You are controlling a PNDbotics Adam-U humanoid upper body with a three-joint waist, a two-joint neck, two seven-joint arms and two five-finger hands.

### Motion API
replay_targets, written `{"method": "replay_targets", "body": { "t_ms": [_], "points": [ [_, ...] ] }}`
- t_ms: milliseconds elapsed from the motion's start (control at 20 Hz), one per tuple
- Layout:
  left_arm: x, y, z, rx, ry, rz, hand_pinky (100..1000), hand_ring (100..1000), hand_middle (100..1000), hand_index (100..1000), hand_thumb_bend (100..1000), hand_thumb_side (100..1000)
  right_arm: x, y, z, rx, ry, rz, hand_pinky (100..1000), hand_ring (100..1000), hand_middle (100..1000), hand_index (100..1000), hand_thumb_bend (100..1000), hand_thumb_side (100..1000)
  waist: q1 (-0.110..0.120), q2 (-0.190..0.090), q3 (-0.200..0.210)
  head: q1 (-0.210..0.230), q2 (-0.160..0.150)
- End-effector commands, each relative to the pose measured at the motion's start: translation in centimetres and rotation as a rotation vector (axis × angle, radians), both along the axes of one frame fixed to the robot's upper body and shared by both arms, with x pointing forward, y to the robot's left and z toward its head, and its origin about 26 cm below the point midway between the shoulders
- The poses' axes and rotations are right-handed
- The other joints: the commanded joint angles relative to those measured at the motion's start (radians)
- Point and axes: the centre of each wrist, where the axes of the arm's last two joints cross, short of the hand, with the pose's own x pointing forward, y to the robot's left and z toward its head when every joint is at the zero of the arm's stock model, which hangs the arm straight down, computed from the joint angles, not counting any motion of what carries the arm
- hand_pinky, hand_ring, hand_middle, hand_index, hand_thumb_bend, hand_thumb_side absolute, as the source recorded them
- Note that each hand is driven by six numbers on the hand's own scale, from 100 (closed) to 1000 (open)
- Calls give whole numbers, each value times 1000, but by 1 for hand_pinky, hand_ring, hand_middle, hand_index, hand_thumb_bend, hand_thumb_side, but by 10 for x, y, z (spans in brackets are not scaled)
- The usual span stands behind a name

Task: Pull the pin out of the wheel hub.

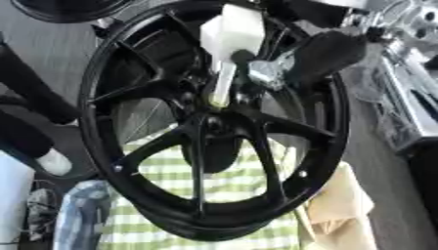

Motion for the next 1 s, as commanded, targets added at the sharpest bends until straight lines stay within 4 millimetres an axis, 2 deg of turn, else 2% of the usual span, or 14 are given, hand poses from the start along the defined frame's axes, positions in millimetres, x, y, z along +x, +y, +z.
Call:
{"method": "replay_targets", "body": {
  "t_ms": [50,400,600,800,1000],
  "points": [
    [-2,5,9,10,-29,15,713,648,620,693,100,807,-5,-34,18,140,-60,-77,719,534,323,554,100,345,4,-14,-5,9,-5],
    [-2,7,10,5,-36,30,714,648,621,693,100,809,-11,-121,9,477,-122,-430,725,533,324,559,100,416,12,-6,-22,37,-17],
    [-2,8,11,1,-44,39,714,648,621,693,100,808,-22,-166,-16,584,-151,-713,733,535,328,562,100,425,17,0,-31,51,-26],
    [-3,9,12,-3,-50,46,714,649,621,693,100,809,-34,-202,-52,598,-180,-1011,749,570,389,618,100,368,21,6,-38,67,-32],
    [-3,10,12,-2,-49,50,714,649,621,693,100,810,-40,-231,-90,527,-192,-1218,787,685,535,757,100,184,24,9,-44,75,-32]
  ]
}}
